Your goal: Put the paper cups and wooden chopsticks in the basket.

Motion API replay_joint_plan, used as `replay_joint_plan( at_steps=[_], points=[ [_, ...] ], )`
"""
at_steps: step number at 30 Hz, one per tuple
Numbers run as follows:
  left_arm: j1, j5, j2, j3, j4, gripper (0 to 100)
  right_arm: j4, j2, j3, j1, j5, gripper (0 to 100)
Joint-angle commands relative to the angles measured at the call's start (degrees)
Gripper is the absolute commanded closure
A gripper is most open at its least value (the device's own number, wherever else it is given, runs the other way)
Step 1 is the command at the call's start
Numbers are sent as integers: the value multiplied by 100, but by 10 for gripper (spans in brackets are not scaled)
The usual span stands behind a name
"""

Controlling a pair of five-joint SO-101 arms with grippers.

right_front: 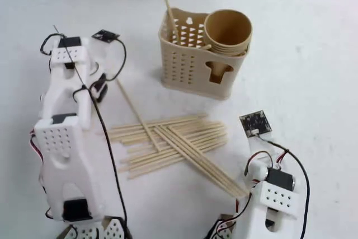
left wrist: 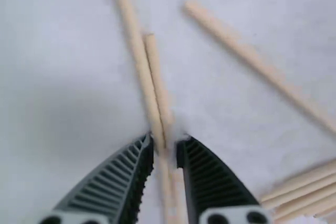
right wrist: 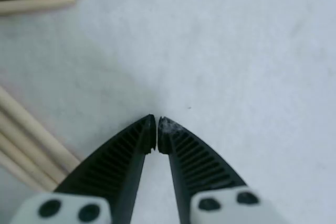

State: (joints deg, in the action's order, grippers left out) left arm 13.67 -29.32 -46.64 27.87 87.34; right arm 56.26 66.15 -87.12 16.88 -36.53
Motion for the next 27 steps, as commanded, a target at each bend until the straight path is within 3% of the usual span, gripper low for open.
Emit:
replay_joint_plan(
  at_steps=[1,8,17,23,27],
  points=[
    [-110,-35,-57,44,123,972,-66,48,26,4,-35,974],
    [-163,290,796,53,123,977,-75,48,26,4,-35,974],
    [-286,949,3451,53,149,977,-75,48,26,4,-35,974],
    [-1077,1635,5253,53,-26,977,-75,48,26,4,-35,974],
    [-1912,2119,6114,44,-668,977,-75,48,26,4,-35,974]
  ],
)
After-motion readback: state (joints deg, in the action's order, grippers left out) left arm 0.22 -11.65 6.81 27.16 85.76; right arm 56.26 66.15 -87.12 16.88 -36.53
